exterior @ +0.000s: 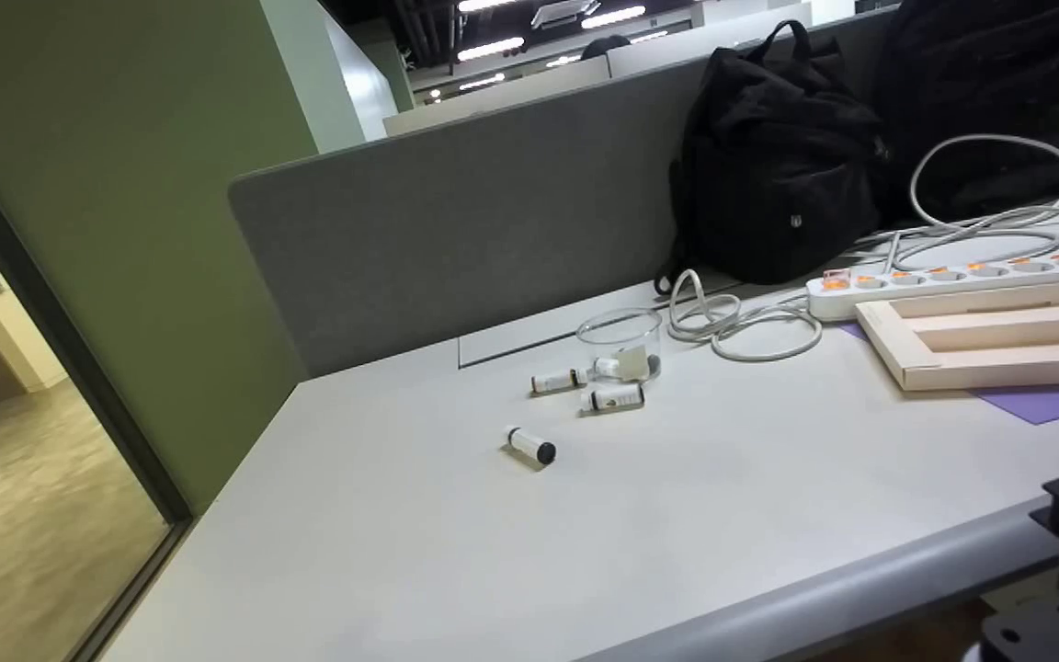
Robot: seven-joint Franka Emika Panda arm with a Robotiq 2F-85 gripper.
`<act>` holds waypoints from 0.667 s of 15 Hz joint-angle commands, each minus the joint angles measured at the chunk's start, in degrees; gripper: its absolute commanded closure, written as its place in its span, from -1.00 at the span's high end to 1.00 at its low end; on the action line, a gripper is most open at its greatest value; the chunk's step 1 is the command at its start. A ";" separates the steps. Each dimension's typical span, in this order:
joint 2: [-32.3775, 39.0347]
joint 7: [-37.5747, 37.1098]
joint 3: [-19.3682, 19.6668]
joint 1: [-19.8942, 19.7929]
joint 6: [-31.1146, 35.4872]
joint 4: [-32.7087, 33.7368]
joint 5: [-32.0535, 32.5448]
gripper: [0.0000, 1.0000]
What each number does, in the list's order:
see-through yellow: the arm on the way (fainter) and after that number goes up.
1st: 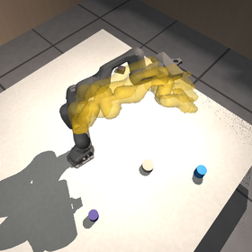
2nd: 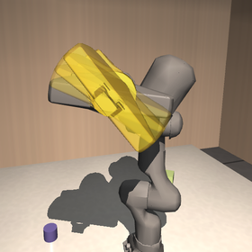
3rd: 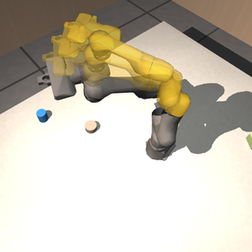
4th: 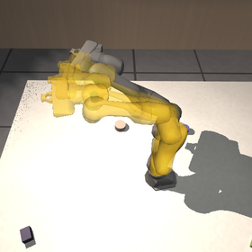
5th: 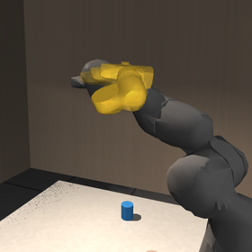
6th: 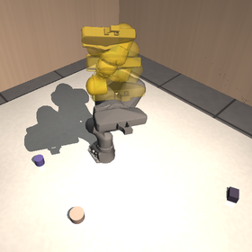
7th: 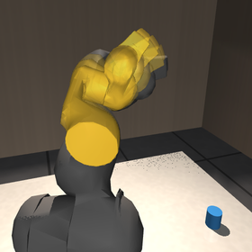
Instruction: Turn off the third and the fifth switch
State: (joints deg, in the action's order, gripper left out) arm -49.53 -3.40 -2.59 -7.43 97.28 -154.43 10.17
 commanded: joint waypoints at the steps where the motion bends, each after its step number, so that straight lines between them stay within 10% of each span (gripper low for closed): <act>1: 0.08 -0.79 1.01 1.29 -0.26 0.12 0.67 1.00; 10: 28.16 3.90 6.15 2.50 29.34 16.75 -3.36 1.00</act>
State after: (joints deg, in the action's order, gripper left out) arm -32.65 -0.62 2.04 -6.10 122.45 -145.84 8.75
